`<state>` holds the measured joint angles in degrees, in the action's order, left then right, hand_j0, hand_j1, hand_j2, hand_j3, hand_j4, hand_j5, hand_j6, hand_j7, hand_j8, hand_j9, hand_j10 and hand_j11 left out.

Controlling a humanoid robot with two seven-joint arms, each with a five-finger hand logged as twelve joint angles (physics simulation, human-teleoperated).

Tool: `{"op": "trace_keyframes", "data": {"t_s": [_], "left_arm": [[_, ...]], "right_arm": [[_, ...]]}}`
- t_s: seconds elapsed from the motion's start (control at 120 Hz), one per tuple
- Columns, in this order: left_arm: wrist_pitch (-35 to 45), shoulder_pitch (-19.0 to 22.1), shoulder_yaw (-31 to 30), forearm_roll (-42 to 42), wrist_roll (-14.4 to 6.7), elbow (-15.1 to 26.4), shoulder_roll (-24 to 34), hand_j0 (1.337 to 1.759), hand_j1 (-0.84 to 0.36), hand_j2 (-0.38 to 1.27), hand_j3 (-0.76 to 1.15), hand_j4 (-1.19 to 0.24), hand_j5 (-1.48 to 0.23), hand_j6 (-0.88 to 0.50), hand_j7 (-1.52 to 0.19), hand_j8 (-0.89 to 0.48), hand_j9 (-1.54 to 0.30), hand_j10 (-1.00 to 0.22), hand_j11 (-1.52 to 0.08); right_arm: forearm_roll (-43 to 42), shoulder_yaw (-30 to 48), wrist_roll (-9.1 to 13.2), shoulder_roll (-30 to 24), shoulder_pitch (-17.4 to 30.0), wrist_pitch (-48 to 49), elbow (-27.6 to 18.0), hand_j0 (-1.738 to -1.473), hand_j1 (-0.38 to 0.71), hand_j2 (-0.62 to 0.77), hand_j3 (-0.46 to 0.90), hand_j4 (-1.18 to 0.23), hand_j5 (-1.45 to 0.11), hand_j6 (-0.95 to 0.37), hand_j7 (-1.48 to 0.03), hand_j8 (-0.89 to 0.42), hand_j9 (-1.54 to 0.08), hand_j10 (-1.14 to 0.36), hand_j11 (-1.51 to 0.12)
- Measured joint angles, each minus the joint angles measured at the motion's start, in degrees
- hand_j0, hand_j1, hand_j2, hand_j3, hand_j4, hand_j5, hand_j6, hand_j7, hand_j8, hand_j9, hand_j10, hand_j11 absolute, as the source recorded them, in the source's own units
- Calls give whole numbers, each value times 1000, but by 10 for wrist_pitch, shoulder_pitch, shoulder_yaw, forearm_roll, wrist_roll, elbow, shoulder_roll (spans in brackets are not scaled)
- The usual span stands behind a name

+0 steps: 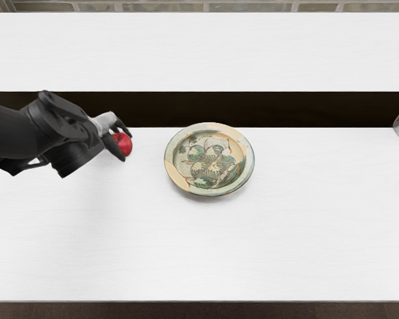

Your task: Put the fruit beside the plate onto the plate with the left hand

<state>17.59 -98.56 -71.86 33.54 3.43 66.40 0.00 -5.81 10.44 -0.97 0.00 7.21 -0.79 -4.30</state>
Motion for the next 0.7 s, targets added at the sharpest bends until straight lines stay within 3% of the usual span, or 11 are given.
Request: {"op": "trace_keyframes", "data": {"t_s": [0.025, 0.167, 0.408, 0.7], "left_arm": [[-4, -1, 0, 0, 0, 0, 0, 1656, -297, 293, 0, -600, -819, -432, -825, -465, -829, -621, -829], [-19, -40, 2, 3, -2, 11, 0, 1652, -401, 401, 0, -424, -1052, -244, -1029, -315, -995, -737, -994], [-61, -149, 17, 4, -3, 66, 16, 1648, -441, 424, 0, -313, -1228, -124, -1166, -239, -1113, -820, -1112], [-105, -147, 182, -37, -6, 81, 11, 1646, -441, 438, 0, -277, -1335, -89, -1209, -214, -1146, -856, -1141]], "right_arm": [[0, 0, 0, 0, 0, 0, 0, -1658, -349, 0, 0, -1, 0, -1, 0, -1, 0, -1, 0], [0, 0, 0, 0, 0, 0, 0, -1658, -349, 0, 0, -1, 0, -1, 0, -1, 0, 0, 0], [0, 0, 0, 0, 0, 0, 0, -1658, -349, 0, 0, -1, 0, -1, 0, -1, 0, 0, 0], [0, 0, 0, 0, 0, 0, 0, -1658, -349, 0, 0, -1, 0, -1, 0, -1, 0, 0, 0]]}}
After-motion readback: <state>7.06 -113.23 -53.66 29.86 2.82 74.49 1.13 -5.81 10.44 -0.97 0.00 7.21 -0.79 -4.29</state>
